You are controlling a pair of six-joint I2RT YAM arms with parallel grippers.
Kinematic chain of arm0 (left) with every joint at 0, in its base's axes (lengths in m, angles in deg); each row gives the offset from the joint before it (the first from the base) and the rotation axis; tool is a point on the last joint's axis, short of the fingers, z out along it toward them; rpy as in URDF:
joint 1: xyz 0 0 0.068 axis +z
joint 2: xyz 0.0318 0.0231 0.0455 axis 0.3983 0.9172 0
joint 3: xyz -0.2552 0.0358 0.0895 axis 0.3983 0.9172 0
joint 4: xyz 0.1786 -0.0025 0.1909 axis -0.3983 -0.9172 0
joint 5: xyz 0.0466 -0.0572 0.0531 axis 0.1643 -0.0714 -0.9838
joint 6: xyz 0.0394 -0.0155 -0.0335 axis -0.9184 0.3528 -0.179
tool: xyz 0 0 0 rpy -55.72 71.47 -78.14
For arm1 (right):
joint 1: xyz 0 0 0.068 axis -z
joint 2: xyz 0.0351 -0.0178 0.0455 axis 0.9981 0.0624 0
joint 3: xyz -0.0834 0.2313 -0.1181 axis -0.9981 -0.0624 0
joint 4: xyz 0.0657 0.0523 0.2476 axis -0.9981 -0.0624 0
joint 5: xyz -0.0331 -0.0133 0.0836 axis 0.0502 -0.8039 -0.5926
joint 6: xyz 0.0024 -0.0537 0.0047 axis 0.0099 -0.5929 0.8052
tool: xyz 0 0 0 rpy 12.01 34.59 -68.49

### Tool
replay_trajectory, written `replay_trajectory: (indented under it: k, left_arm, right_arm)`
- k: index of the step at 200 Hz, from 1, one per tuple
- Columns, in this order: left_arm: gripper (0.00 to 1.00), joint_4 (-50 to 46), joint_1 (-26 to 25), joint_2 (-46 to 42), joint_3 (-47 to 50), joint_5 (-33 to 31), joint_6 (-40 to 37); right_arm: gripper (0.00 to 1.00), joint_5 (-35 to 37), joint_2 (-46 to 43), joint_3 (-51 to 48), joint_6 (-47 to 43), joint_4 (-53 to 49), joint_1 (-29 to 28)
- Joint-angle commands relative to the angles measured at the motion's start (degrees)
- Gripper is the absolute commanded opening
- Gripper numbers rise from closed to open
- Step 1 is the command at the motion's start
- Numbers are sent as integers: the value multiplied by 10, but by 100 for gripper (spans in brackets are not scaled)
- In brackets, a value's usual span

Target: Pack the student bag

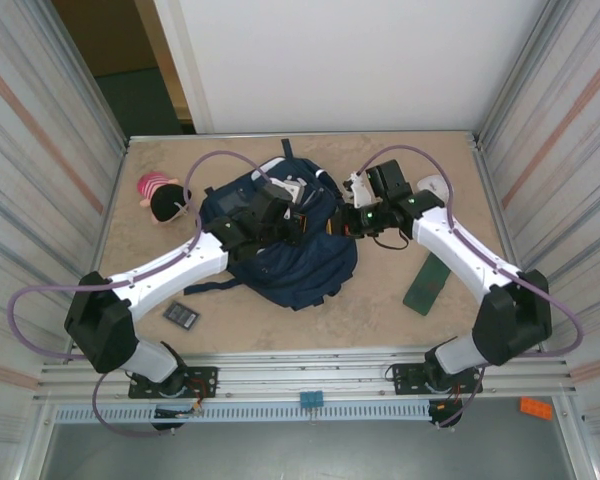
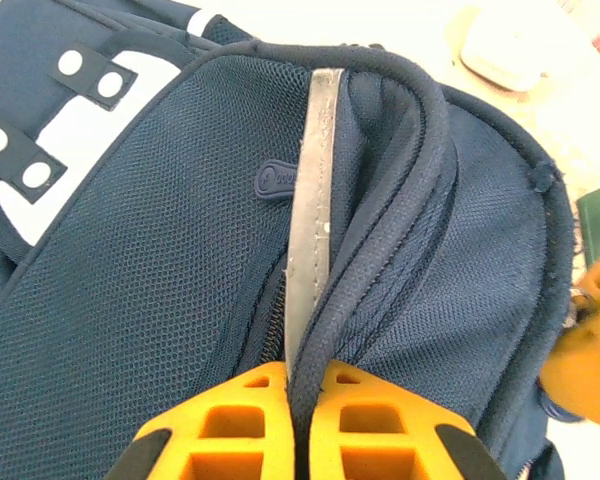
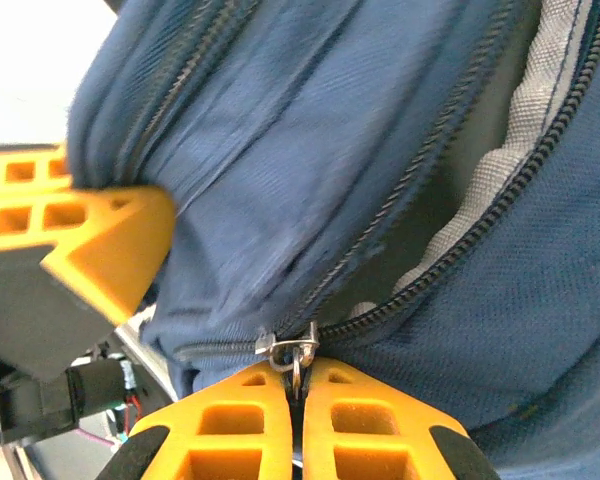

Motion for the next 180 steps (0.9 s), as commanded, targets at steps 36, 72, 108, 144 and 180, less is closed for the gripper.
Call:
replay_trajectory:
  k: [36,72,108,144,180]
  left_arm:
    - [0,25,29,26,-52,-36,72]
    - [0,39,51,53,-82,-30,71]
    - [0,101,57,38,-56,50,5]
    - [0,211,96,-21,42,238,-117]
    - [0,254,144,-44,84,423,-285]
  right_arm:
    - [0,-17,4,50,-52,-86,-43]
    - [0,-13,-39,-13,15,-45,-82]
    - [0,-22,-49,-51,62,17,-89]
    - [42,-42,-91,-80,112,54,-29]
    - [56,-55,-179,-154,191,103,44]
